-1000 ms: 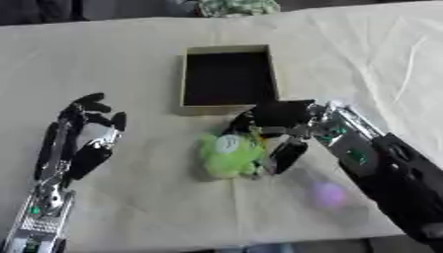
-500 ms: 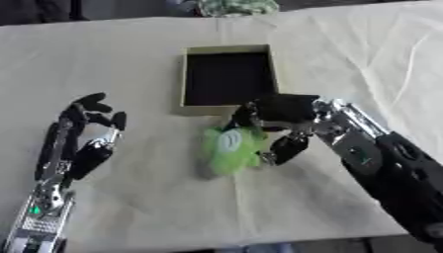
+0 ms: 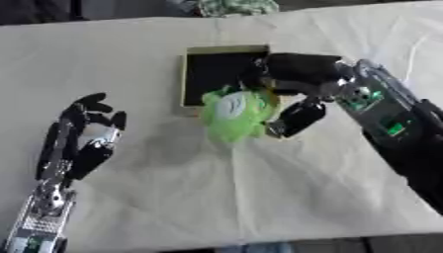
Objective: Pick up objects on the table and place them in the box.
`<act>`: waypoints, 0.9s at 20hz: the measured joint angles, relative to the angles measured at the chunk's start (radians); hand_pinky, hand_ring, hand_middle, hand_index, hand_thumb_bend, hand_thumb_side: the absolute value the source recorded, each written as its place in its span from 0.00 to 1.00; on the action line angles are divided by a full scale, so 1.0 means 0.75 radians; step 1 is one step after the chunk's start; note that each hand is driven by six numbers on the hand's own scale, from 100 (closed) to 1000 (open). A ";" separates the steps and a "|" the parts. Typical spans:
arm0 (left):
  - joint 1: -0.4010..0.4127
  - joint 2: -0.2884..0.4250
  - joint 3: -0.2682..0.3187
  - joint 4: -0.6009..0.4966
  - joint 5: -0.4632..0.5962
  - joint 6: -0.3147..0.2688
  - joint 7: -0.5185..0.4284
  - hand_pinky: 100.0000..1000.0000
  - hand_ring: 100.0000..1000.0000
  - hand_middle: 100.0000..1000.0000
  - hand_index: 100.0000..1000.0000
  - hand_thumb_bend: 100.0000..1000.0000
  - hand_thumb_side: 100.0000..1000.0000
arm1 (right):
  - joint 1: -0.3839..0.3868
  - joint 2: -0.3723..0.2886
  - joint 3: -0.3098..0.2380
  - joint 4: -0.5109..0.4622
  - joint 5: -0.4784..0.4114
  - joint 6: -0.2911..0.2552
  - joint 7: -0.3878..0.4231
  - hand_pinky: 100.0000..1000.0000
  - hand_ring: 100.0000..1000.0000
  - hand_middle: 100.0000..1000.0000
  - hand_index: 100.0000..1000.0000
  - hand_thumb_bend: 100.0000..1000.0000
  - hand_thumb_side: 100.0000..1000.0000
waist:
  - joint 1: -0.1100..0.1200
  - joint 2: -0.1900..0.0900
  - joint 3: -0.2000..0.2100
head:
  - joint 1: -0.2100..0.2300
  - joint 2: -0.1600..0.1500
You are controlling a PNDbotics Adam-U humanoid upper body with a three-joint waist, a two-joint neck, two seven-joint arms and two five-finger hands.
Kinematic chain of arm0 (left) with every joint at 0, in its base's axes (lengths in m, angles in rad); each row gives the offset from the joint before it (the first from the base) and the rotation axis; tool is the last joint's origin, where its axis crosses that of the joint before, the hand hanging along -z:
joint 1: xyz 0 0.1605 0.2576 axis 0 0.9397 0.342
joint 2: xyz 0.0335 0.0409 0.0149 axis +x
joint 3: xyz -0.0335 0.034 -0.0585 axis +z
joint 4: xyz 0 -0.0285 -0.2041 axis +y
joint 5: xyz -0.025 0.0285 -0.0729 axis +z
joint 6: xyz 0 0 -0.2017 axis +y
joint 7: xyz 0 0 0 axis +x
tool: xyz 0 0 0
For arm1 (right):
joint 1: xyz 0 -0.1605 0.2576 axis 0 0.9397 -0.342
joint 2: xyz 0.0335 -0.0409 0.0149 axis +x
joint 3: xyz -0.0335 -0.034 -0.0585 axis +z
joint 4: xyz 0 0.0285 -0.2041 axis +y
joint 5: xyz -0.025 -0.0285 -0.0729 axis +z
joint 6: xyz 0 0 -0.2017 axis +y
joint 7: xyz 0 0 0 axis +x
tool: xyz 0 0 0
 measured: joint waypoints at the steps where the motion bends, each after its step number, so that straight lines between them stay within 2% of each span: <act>1: 0.000 0.000 0.000 0.000 0.000 0.001 -0.001 0.82 0.52 0.57 0.80 0.31 0.44 | -0.006 -0.013 -0.010 0.002 -0.010 0.014 0.003 0.76 0.62 0.44 0.59 0.00 0.05 | 0.001 0.000 0.005 | -0.001 0.000; 7: -0.006 0.000 -0.014 -0.001 0.004 0.000 -0.015 0.82 0.52 0.57 0.80 0.31 0.44 | -0.052 -0.049 -0.076 0.105 0.004 0.052 0.001 0.76 0.62 0.45 0.60 0.00 0.05 | 0.008 0.000 0.042 | -0.024 -0.001; 10: -0.014 0.000 -0.025 -0.003 0.009 -0.003 -0.026 0.82 0.52 0.57 0.80 0.32 0.43 | -0.071 -0.048 -0.113 0.187 0.043 0.055 -0.015 0.76 0.62 0.45 0.60 0.00 0.03 | 0.009 0.004 0.066 | -0.042 -0.002; 11: -0.019 0.000 -0.029 -0.004 0.011 -0.004 -0.030 0.82 0.52 0.57 0.80 0.31 0.44 | -0.076 -0.047 -0.126 0.216 0.056 0.054 -0.024 0.76 0.62 0.45 0.60 0.00 0.06 | 0.009 0.007 0.074 | -0.049 -0.002; 18: -0.035 -0.006 -0.055 -0.008 0.018 -0.009 -0.057 0.82 0.52 0.57 0.80 0.31 0.44 | -0.108 0.000 -0.201 0.422 0.190 0.036 -0.084 0.76 0.63 0.46 0.61 0.00 0.07 | 0.010 0.020 0.119 | -0.092 -0.012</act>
